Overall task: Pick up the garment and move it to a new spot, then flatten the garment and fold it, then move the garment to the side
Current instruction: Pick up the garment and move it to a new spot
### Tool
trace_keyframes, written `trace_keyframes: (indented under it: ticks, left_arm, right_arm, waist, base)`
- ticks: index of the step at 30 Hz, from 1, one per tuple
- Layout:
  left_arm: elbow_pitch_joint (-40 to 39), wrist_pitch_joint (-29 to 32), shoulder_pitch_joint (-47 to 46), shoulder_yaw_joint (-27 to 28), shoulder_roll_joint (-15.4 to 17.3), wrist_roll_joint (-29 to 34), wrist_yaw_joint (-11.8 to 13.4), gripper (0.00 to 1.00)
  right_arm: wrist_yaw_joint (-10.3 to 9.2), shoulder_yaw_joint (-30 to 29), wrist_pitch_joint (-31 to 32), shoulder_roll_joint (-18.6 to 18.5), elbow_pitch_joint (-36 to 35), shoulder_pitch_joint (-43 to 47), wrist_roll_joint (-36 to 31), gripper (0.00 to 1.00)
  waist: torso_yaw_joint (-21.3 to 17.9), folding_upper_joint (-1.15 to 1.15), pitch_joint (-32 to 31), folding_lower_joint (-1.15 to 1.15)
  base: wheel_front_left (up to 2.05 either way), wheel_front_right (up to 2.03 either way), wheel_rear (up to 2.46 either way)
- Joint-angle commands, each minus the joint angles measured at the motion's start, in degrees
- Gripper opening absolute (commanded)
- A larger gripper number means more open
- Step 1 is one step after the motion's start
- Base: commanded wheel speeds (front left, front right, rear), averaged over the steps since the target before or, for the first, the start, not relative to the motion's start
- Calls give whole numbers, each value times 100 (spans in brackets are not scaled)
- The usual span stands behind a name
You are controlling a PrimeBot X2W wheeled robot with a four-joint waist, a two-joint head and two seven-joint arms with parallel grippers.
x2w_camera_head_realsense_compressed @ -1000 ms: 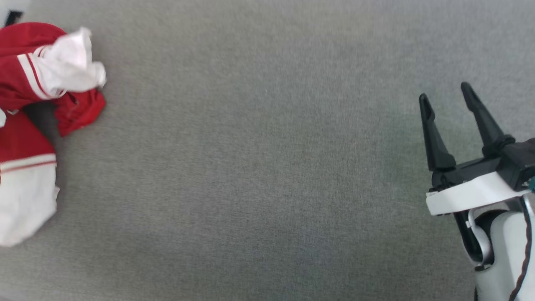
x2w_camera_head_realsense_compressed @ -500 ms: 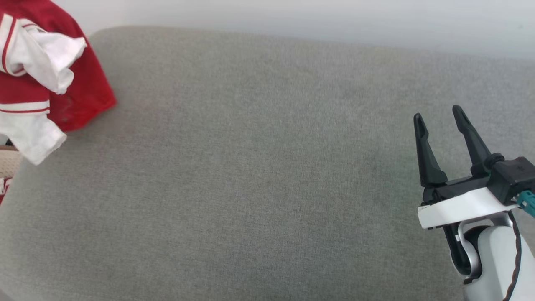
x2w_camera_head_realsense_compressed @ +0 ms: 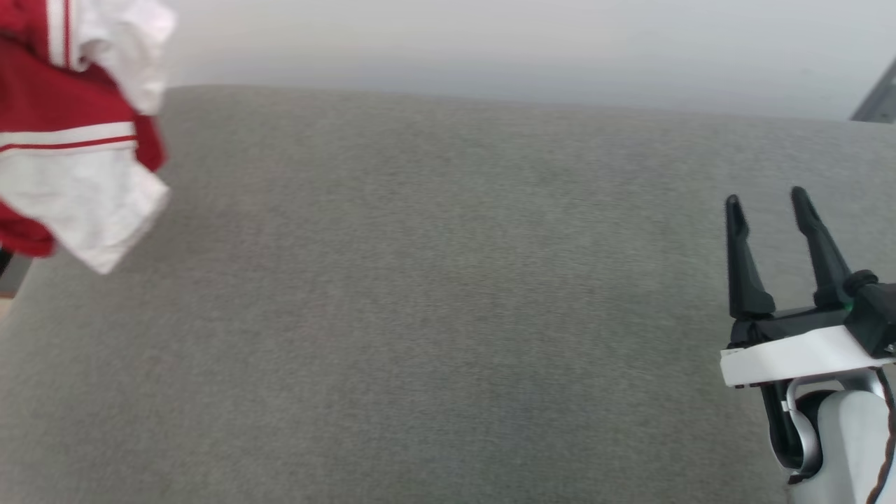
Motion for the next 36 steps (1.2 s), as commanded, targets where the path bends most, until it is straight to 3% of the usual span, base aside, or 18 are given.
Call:
trace_keyframes:
  ticks: [1, 11, 20, 28, 36]
  left_arm:
    - [-293, 124, 124, -9, -1, -102, 75, 0]
    - [-2621, 1168, 727, -137, 148, -307, 591, 0]
    - [-3907, 1985, 1225, -672, -77, -498, 832, 0]
    - [-3842, 2416, 1761, -1366, -378, -581, 821, 0]
    - [-2691, 2813, 2188, -2095, -697, -654, 615, 0]
  right_arm:
    - [-2, -53, -34, 36, -20, 59, -51, 100]
    - [-2, -333, -107, 177, -120, 162, -101, 100]
    - [-2, -349, -172, 314, -66, 195, -18, 100]
    - [-2, -196, -204, 406, 122, 162, 74, 100]
    - [-2, -13, -210, 443, 305, 0, 210, 100]
  waist:
    - [-146, 0, -24, 0]
    - [-951, 0, 43, 0]
    - [-1693, 0, 251, 0]
    - [-2130, 0, 482, 0]
    - [-2393, 0, 683, 0]
  base:
    - [0, 0, 0]
    - [0, 0, 0]
    - [0, 0, 0]
    - [0, 0, 0]
    - [0, 0, 0]
